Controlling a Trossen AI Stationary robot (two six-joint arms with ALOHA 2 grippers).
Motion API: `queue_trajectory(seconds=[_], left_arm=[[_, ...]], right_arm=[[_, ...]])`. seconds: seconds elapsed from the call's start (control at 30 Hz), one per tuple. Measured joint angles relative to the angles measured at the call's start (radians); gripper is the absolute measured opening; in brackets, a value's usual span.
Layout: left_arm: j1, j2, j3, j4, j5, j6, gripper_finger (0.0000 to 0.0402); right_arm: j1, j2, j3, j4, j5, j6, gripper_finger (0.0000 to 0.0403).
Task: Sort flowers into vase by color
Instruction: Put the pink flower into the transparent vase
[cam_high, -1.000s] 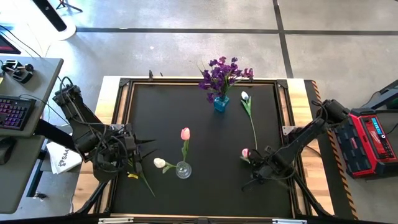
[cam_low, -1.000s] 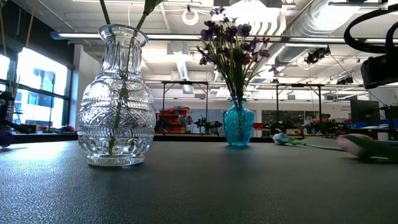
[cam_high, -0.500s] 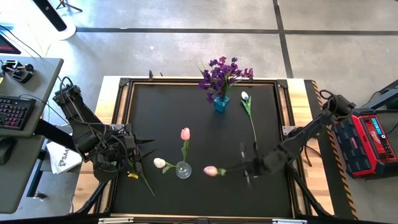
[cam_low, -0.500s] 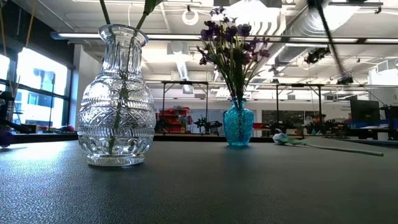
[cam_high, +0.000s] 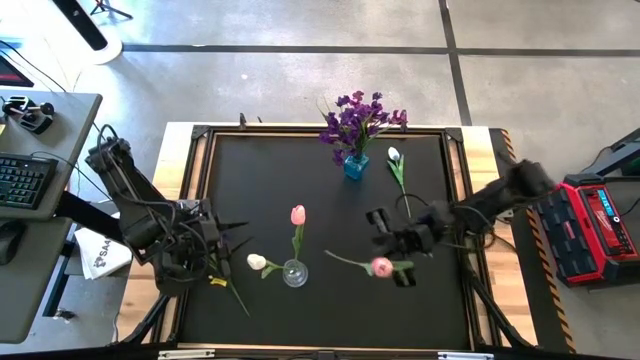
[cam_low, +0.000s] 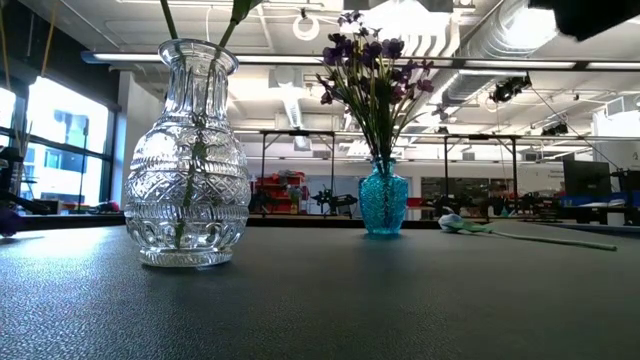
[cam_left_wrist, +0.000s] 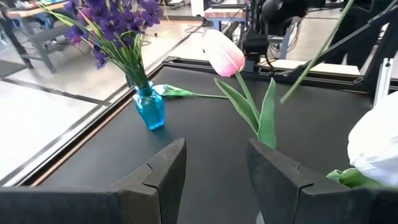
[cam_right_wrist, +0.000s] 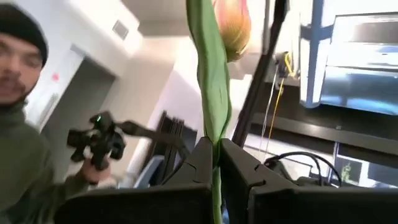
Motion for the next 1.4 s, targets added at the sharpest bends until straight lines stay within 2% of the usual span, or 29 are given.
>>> queue_trajectory(seconds=[0.1, 0.3, 0.5, 0.7, 0.83, 1.0, 1.13, 1.3, 1.4], left_arm=[[0.0, 0.021, 0.0, -0.001, -0.012, -0.002, 0.0156], [0.0, 0.052, 0.0, -0.003, -0.044, -0.017, 0.0156], [0.0, 0.059, 0.0, -0.002, -0.046, -0.018, 0.0156], [0.0, 0.059, 0.0, -0.002, -0.047, -0.017, 0.0156], [0.0, 0.059, 0.0, -0.001, -0.047, -0.017, 0.0156], [0.0, 0.059, 0.0, 0.0, -0.051, -0.017, 0.0156], [0.0, 0.059, 0.0, 0.016, -0.06, -0.017, 0.0156], [0.0, 0.056, 0.001, 0.046, -0.073, -0.009, 0.0156], [-0.001, 0.047, 0.001, 0.057, -0.073, -0.008, 0.0156]], right_arm=[[-0.048, 0.121, 0.055, 0.096, -0.02, 0.107, 0.0], [-0.094, 0.341, 0.276, 0.086, -0.063, 0.284, 0.0], [-0.131, 0.442, 0.418, 0.066, -0.086, 0.506, 0.0], [-0.153, 0.454, 0.431, -0.1, -0.005, 0.489, 0.0], [-0.155, 0.454, 0.431, -0.193, 0.008, 0.457, 0.0], [-0.147, 0.454, 0.431, -0.27, 0.076, 0.411, 0.0003], [-0.147, 0.454, 0.431, -0.282, 0.093, 0.414, 0.0035], [-0.151, 0.452, 0.431, -0.282, 0.092, 0.445, 0.0117], [-0.17, 0.446, 0.431, -0.282, 0.007, 0.476, 0.0164]])
